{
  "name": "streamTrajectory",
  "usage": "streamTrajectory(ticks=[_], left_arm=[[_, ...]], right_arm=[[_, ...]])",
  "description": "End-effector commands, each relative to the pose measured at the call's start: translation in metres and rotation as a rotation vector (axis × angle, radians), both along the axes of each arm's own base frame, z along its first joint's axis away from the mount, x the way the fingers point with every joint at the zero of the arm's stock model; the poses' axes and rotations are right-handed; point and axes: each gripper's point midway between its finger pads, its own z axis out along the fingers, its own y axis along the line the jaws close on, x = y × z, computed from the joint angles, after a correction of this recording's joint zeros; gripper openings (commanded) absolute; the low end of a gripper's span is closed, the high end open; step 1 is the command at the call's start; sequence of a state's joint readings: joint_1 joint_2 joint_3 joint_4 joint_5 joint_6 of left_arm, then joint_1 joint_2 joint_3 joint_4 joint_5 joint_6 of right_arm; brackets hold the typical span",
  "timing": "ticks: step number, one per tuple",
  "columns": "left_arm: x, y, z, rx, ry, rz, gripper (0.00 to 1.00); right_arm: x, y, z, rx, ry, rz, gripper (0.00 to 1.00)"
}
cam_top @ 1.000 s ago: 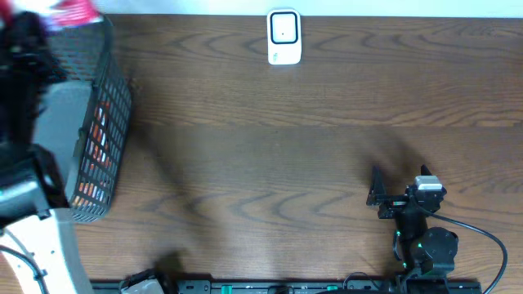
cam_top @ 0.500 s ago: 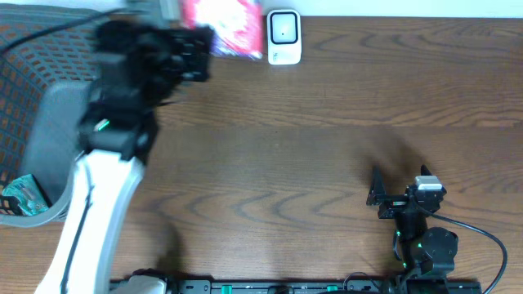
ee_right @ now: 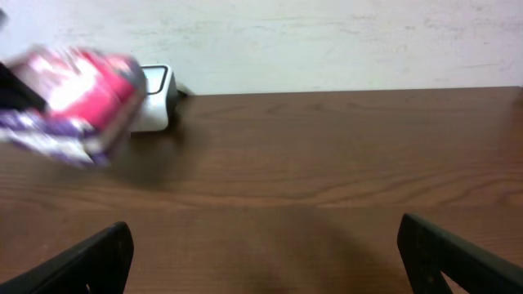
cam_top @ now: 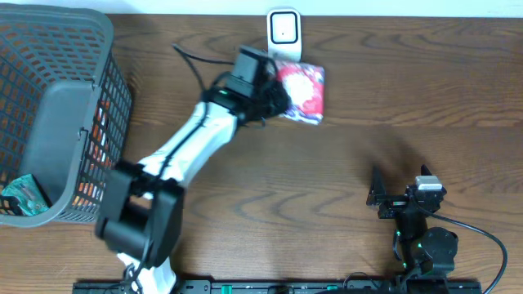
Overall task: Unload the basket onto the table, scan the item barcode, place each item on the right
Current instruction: 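Carry the floral pack to the table centre and release it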
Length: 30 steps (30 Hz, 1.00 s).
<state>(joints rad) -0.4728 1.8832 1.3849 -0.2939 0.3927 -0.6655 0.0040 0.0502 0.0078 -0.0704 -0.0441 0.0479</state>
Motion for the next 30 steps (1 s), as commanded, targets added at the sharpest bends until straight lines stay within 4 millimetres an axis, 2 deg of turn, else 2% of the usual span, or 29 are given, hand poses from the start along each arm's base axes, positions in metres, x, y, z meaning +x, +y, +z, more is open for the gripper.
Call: streamTrajectory(ticks=[1, 3, 4, 7, 8, 10, 12, 15, 16, 17, 20, 22, 23, 26, 27, 28, 30], left_arm=[[-0.014, -0.029, -0.006, -0.038, 0.055, 0.008, 0.1], [-0.023, -0.041, -0.009, -0.034, 0.059, -0.022, 0.4], [-0.026, -0.045, -0.009, -0.033, 0.06, -0.032, 0.47], [-0.028, -0.052, -0.006, -0.042, 0.042, -0.049, 0.48], [-0.026, -0.053, -0.003, -0.052, 0.032, -0.05, 0.59], [-0.019, -0.05, 0.009, -0.08, 0.004, -0.043, 0.65], [-0.007, -0.042, 0.034, -0.129, -0.048, -0.03, 0.68], [0.014, -0.014, 0.086, -0.196, -0.167, 0.017, 0.68], [0.027, 0.013, 0.122, -0.211, -0.265, 0.051, 0.68], [0.032, 0.03, 0.142, -0.213, -0.32, 0.071, 0.68], [0.044, 0.098, 0.21, -0.19, -0.526, 0.152, 0.68], [0.044, 0.153, 0.254, -0.152, -0.655, 0.236, 0.68], [0.038, 0.212, 0.287, -0.097, -0.763, 0.336, 0.68], [0.018, 0.308, 0.314, 0.058, -0.868, 0.496, 0.68], [0.012, 0.333, 0.314, 0.108, -0.869, 0.541, 0.68], [0.002, 0.366, 0.308, 0.163, -0.846, 0.606, 0.74], [-0.017, 0.42, 0.29, 0.227, -0.755, 0.75, 0.82]], right_arm=[[0.0, -0.006, -0.001, -0.001, 0.0, -0.026, 0.99], [0.0, -0.006, -0.001, -0.001, 0.0, -0.026, 0.99], [0.0, -0.006, -0.001, -0.001, 0.0, -0.026, 0.99], [0.0, -0.006, -0.001, -0.001, 0.0, -0.026, 0.99], [0.0, -0.006, -0.001, -0.001, 0.0, -0.026, 0.99], [0.0, -0.006, -0.001, -0.001, 0.0, -0.026, 0.99], [0.0, -0.006, -0.001, -0.001, 0.0, -0.026, 0.99], [0.0, -0.006, -0.001, -0.001, 0.0, -0.026, 0.99], [0.0, -0.006, -0.001, -0.001, 0.0, -0.026, 0.99], [0.0, -0.006, -0.001, -0.001, 0.0, -0.026, 0.99], [0.0, -0.006, -0.001, -0.001, 0.0, -0.026, 0.99], [0.0, -0.006, -0.001, -0.001, 0.0, -0.026, 0.99], [0.0, -0.006, -0.001, -0.001, 0.0, -0.026, 0.99], [0.0, -0.006, -0.001, -0.001, 0.0, -0.026, 0.99], [0.0, -0.006, -0.001, -0.001, 0.0, -0.026, 0.99], [0.0, -0.006, -0.001, -0.001, 0.0, -0.026, 0.99], [0.0, -0.006, -0.001, -0.001, 0.0, -0.026, 0.99]])
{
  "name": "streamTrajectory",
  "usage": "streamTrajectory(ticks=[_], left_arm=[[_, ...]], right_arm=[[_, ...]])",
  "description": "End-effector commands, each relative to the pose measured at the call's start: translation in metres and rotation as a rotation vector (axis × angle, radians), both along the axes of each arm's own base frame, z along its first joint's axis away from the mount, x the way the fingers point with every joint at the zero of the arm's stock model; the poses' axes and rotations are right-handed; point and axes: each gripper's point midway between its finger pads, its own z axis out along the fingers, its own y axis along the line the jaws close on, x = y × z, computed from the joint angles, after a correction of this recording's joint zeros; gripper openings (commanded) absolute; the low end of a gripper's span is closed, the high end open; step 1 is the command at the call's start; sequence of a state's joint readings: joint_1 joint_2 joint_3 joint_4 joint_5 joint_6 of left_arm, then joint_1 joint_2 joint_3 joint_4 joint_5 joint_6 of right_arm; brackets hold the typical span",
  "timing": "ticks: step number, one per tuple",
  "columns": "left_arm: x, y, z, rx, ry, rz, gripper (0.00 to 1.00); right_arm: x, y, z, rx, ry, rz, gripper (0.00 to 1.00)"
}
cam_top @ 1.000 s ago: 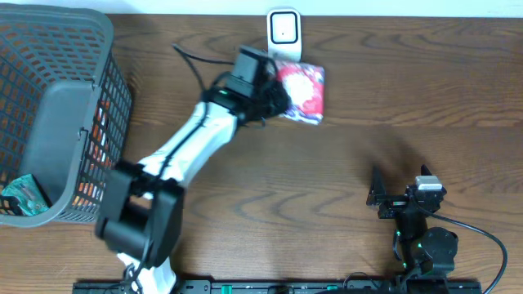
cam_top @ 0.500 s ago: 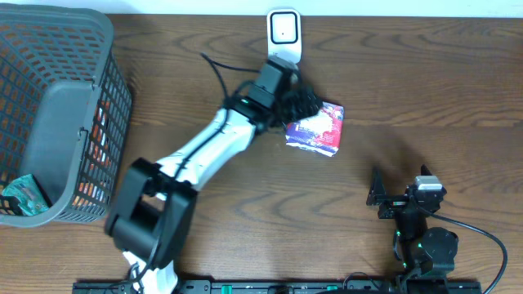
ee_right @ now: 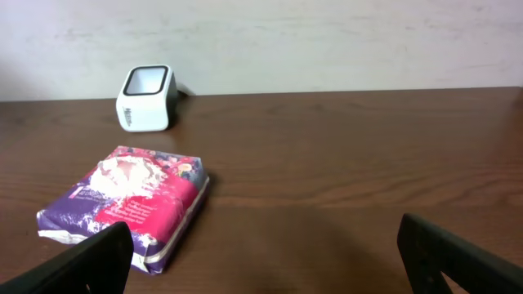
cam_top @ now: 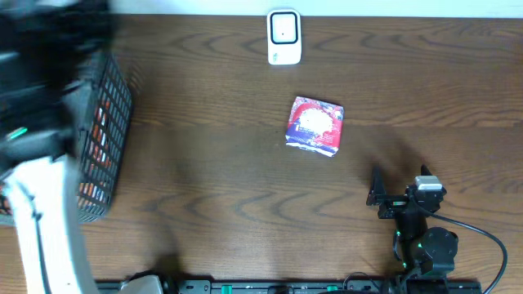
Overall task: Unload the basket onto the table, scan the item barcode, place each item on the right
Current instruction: 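Carry the floral pack to the table centre and release it, then reach left gripper into the basket and grasp the red snack packet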
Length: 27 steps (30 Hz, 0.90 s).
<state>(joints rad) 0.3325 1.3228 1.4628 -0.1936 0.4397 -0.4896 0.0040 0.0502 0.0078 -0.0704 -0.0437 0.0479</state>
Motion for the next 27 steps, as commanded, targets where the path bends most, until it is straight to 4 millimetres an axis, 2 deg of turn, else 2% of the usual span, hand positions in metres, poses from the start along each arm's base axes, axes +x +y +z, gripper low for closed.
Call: streamTrajectory(ticks=[1, 2, 3, 4, 7, 11, 18, 22, 23, 27], left_arm=[[-0.031, 0.091, -0.034, 0.051, 0.139, 0.233, 0.85], [-0.044, 0.116, -0.05, 0.035, 0.202, 0.31, 0.87], [-0.055, 0.133, -0.063, 0.032, 0.256, 0.358, 0.93], [-0.066, 0.148, -0.08, 0.037, 0.319, 0.384, 0.95], [-0.083, 0.171, -0.121, 0.099, 0.477, 0.38, 0.95], [-0.079, 0.188, -0.166, 0.134, 0.597, 0.326, 0.95], [-0.064, 0.184, -0.247, 0.108, 0.782, 0.176, 0.94], [-0.048, 0.156, -0.285, 0.108, 0.807, -0.043, 0.94], [-0.046, 0.15, -0.3, 0.115, 0.836, -0.089, 0.94], [-0.038, 0.136, -0.328, 0.113, 0.881, -0.163, 0.94]], right_arm=[[0.0, -0.006, -0.001, -0.001, 0.0, -0.026, 0.99], [0.0, -0.006, -0.001, -0.001, 0.0, -0.026, 0.99], [0.0, -0.006, -0.001, -0.001, 0.0, -0.026, 0.99], [0.0, -0.006, -0.001, -0.001, 0.0, -0.026, 0.99], [0.0, -0.006, -0.001, -0.001, 0.0, -0.026, 0.99], [0.0, -0.006, -0.001, -0.001, 0.0, -0.025, 0.99], [0.0, -0.006, -0.001, -0.001, 0.0, -0.026, 0.99], [0.0, -0.006, -0.001, -0.001, 0.0, -0.026, 0.99], [0.0, -0.006, -0.001, -0.001, 0.0, -0.026, 0.99], [0.0, -0.006, -0.001, -0.001, 0.0, -0.026, 0.99]])
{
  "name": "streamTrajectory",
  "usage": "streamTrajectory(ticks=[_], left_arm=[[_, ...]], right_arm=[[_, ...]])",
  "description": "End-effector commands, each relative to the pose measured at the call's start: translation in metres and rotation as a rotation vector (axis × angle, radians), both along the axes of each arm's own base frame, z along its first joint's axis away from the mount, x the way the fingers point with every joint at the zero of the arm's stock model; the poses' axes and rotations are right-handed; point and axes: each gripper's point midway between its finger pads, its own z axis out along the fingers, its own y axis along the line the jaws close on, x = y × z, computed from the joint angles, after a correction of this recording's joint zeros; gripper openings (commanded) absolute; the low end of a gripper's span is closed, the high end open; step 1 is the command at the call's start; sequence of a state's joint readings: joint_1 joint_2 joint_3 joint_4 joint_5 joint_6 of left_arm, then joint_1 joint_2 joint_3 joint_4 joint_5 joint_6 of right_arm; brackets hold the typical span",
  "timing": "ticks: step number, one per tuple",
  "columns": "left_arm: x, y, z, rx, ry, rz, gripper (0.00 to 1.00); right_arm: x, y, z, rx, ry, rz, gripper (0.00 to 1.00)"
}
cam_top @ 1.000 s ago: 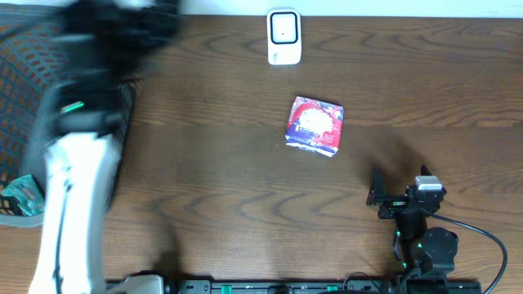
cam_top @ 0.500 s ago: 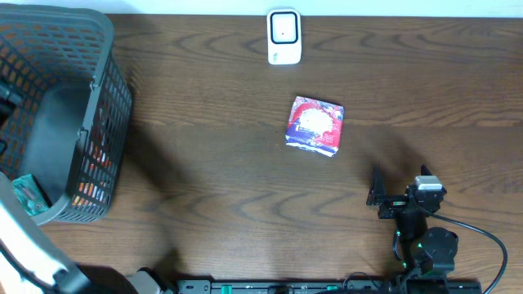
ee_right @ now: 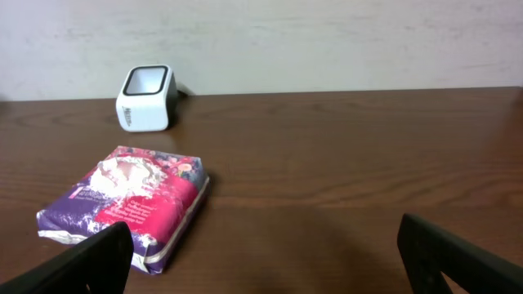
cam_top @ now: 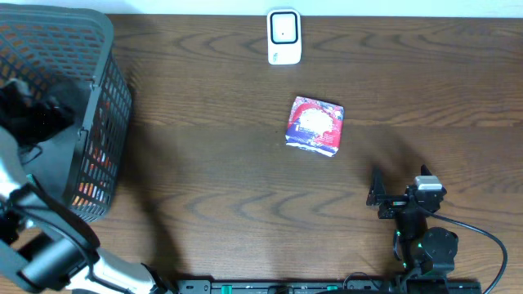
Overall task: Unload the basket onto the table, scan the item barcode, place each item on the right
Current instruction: 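Reach left gripper into the basket and grasp the red snack packet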
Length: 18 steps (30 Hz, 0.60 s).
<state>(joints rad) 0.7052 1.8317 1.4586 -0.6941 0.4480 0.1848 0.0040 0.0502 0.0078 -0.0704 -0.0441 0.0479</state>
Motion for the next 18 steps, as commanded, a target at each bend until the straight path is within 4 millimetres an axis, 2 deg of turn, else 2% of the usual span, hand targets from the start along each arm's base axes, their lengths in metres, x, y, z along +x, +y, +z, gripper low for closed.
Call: streamTrajectory(ticks=[1, 8, 13, 16, 17, 18], left_arm=[[0.01, -0.022, -0.026, -0.028, 0.026, -0.13, 0.95], [0.014, -0.044, -0.064, -0.09, 0.101, -0.178, 0.94], [0.009, -0.06, -0.093, -0.152, 0.177, -0.199, 0.93], [0.005, -0.067, -0.105, -0.18, 0.212, -0.209, 0.81], [0.004, -0.069, -0.108, -0.188, 0.222, -0.209, 0.71], [0.002, -0.07, -0.111, -0.196, 0.232, -0.209, 0.53]], right_arm=[[0.0, -0.006, -0.001, -0.001, 0.0, -0.026, 0.99], [0.0, -0.006, -0.001, -0.001, 0.0, -0.026, 0.99], [0.0, -0.006, -0.001, -0.001, 0.0, -0.026, 0.99], [0.0, -0.006, -0.001, -0.001, 0.0, -0.026, 0.99], [0.0, -0.006, -0.001, -0.001, 0.0, -0.026, 0.99], [0.0, -0.006, -0.001, -0.001, 0.0, -0.026, 0.99]])
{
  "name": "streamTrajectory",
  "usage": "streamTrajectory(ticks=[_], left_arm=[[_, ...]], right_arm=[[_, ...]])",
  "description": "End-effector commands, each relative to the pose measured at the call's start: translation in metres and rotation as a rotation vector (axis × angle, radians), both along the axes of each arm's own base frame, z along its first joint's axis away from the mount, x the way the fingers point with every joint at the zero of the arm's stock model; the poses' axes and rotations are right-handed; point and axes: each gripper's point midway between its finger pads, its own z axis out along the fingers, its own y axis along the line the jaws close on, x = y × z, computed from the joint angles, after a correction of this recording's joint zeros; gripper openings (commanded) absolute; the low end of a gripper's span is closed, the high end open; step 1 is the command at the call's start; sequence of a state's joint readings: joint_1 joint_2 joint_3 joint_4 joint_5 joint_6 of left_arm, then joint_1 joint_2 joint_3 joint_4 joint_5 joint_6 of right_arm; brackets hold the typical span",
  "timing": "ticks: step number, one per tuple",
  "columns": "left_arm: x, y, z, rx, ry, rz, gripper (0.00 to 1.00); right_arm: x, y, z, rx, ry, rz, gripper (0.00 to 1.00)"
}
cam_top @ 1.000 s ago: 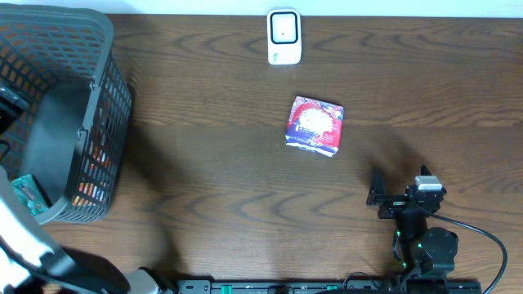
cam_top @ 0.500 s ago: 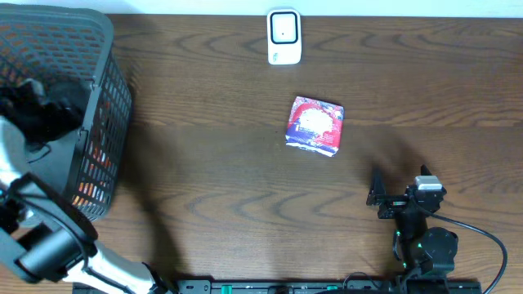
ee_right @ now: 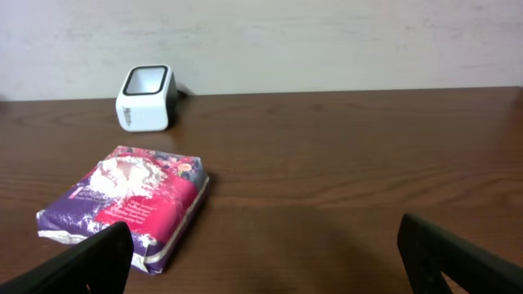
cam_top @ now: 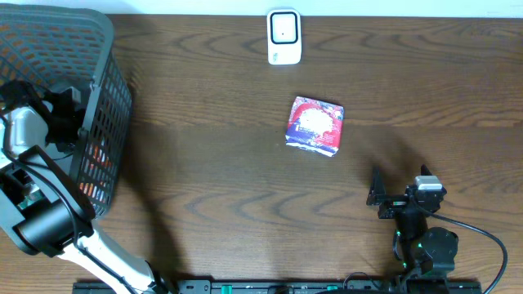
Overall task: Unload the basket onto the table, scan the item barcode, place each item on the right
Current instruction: 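Reach left gripper into the basket and grasp the red snack packet, then place the red packet beside the floral pack and withdraw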
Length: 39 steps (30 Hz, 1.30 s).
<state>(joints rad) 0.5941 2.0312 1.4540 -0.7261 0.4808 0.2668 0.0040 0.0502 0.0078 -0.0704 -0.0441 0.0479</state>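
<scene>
The white barcode scanner (cam_top: pixel 283 37) stands at the table's far edge, its window facing up (ee_right: pixel 145 98). A red and purple packet (cam_top: pixel 315 126) lies flat on the wood in front of it, free of both grippers (ee_right: pixel 122 204). My left gripper (cam_top: pixel 62 110) is down inside the grey mesh basket (cam_top: pixel 98 49) at the far left, and its jaws are hidden among the dark parts. My right gripper (cam_top: pixel 400 184) rests near the front right, open and empty (ee_right: pixel 265 269), with the packet just beyond its left finger (ee_right: pixel 90 261).
The basket holds several items, with orange and teal packaging showing through the mesh (cam_top: pixel 98 135). A pale wall (ee_right: pixel 327 41) runs behind the table's far edge. A black cable (cam_top: pixel 482 233) loops from the right arm's base.
The left arm has shifted inside the basket, its gripper now nearer the basket's right wall. The packet, the scanner and the right gripper have not moved.
The left gripper first held the packet up beside the scanner. A second later the packet lay on the table and the arm was over the basket. It then reached into the basket and is still there.
</scene>
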Motion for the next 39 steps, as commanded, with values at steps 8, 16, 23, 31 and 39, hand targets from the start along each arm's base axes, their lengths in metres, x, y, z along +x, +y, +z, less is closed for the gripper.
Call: streamTrajectory(ticks=[8, 16, 23, 31, 39], left_arm=[[0.014, 0.014, 0.042, -0.016, -0.058, 0.172, 0.07], [0.042, 0.034, 0.241, 0.13, -0.575, 0.353, 0.07], [-0.008, 0.011, 0.402, 0.3, -0.985, 0.4, 0.07], [0.005, -0.074, 0.424, -0.033, -1.029, 0.39, 0.07], [0.06, -0.251, 0.353, -0.241, -0.813, 0.003, 0.07]], right_arm=[[0.0, -0.006, -0.001, -0.001, 0.0, -0.026, 0.99], [0.0, -0.006, -0.001, -0.001, 0.0, -0.026, 0.99], [0.0, -0.006, -0.001, -0.001, 0.0, -0.026, 0.99], [0.0, -0.006, -0.001, -0.001, 0.0, -0.026, 0.99], [0.0, -0.006, -0.001, -0.001, 0.0, -0.026, 0.99]])
